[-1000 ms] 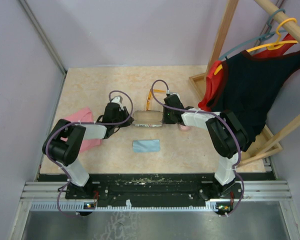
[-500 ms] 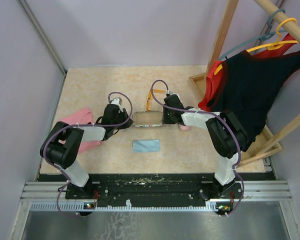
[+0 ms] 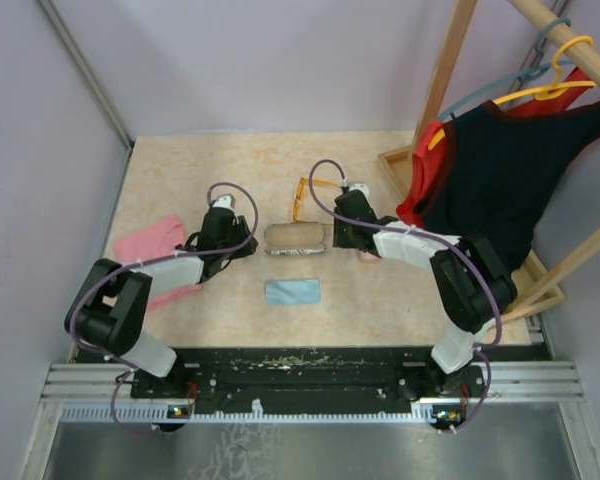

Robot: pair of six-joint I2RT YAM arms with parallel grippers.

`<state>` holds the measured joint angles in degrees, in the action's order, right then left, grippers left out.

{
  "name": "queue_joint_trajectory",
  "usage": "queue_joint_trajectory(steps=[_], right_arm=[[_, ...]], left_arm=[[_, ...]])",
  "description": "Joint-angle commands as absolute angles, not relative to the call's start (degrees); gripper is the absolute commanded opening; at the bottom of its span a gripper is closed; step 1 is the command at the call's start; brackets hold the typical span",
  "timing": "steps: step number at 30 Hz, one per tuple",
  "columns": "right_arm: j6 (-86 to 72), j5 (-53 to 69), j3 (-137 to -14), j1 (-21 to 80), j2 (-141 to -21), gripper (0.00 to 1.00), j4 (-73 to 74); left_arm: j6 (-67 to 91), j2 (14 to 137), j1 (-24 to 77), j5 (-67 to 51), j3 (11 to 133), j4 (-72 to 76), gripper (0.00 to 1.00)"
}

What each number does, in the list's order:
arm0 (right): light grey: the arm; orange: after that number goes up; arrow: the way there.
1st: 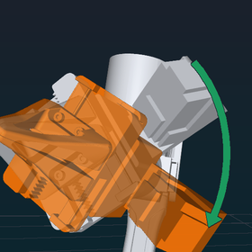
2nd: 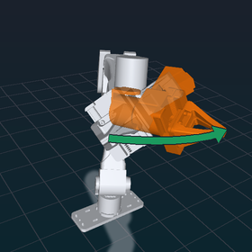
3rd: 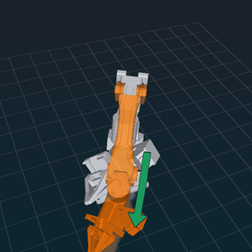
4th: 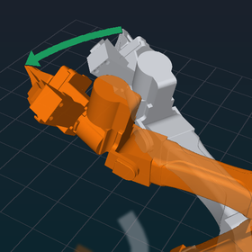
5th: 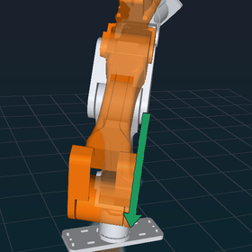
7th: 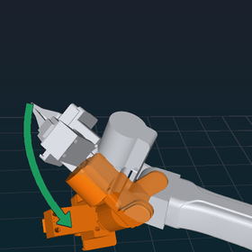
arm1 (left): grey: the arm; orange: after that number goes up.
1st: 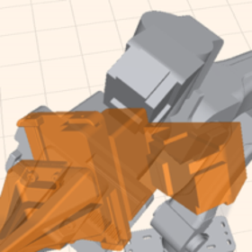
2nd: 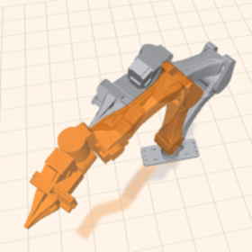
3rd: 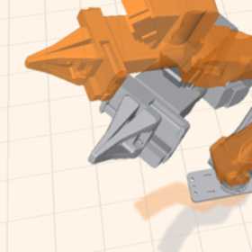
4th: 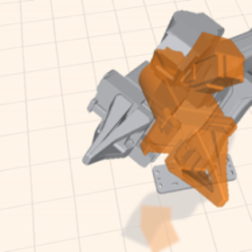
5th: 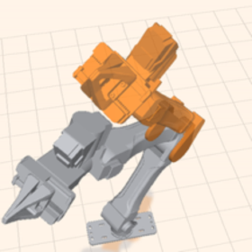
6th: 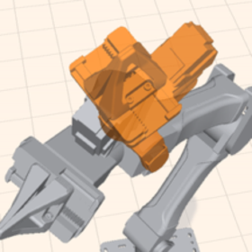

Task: Organize the sunglasses
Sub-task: Adjust the sunglasses case at the center of the board, then pick up the glasses cleaning cloth from the center of the board.

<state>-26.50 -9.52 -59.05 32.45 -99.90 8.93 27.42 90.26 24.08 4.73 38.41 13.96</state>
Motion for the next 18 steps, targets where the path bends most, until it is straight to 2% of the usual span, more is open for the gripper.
queue_joint_trajectory(steps=[1, 4, 7, 11, 18], right_arm=[[-24.9, -15.1, -54.9, 32.2, -89.2, 0.36, 7.5], [-23.7, -12.4, -49.9, 32.2, -84.2, 0.37, 5.2], [-21.9, -7.7, -45.2, 32.2, -79.5, 0.44, 3.2], [-20.4, 0.3, -40.8, 32.8, -75.0, 0.46, 0.7], [-18.4, -0.3, -42.4, 42.8, -77.3, 0.47, 4.2]], left_arm=[[28.0, 83.1, 24.1, 8.5, 36.7, 10.9, 0.43], [27.0, 78.4, 24.2, 6.8, 34.2, 10.0, 0.45], [26.5, 74.4, 24.3, 2.8, 32.1, 9.1, 0.46], [26.6, 70.8, 26.4, -2.2, 29.2, 8.6, 0.45], [31.9, 62.0, 28.9, 0.8, 21.4, 7.2, 0.45]])
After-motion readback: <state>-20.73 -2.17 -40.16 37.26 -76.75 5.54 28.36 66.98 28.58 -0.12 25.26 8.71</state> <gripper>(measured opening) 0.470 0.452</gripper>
